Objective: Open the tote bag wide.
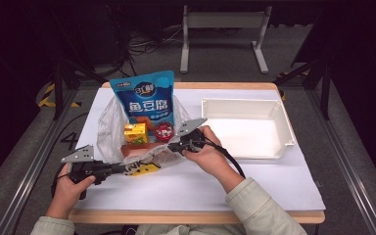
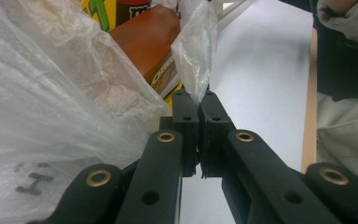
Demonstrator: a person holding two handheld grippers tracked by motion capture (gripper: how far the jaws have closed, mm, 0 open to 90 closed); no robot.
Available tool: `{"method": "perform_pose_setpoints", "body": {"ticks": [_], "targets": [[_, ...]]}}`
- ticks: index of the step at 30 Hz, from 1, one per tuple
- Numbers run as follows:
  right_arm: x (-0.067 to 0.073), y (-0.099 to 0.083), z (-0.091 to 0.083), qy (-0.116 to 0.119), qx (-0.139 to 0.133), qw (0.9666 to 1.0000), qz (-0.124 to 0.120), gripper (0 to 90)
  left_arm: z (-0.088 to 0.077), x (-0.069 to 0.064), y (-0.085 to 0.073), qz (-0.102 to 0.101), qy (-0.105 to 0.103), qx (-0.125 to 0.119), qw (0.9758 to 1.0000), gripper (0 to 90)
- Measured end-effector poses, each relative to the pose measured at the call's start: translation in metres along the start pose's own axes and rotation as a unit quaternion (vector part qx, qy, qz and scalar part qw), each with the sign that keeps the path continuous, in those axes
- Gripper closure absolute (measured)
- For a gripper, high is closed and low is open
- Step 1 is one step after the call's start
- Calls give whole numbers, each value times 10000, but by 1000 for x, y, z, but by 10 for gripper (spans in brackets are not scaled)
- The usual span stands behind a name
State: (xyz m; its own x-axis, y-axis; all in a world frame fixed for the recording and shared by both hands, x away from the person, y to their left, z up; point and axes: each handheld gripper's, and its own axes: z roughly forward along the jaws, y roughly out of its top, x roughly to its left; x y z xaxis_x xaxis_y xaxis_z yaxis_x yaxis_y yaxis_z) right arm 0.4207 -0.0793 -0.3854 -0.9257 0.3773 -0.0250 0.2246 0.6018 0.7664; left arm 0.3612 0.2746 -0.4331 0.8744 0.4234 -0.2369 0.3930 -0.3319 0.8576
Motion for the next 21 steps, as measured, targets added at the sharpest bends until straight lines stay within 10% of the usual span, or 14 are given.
{"method": "perform_pose_setpoints", "body": {"ticks": [21], "targets": [[15,-21,-11,422,170,9986,282,900,-5,9,-8,-163,438,384,9982,899]]}}
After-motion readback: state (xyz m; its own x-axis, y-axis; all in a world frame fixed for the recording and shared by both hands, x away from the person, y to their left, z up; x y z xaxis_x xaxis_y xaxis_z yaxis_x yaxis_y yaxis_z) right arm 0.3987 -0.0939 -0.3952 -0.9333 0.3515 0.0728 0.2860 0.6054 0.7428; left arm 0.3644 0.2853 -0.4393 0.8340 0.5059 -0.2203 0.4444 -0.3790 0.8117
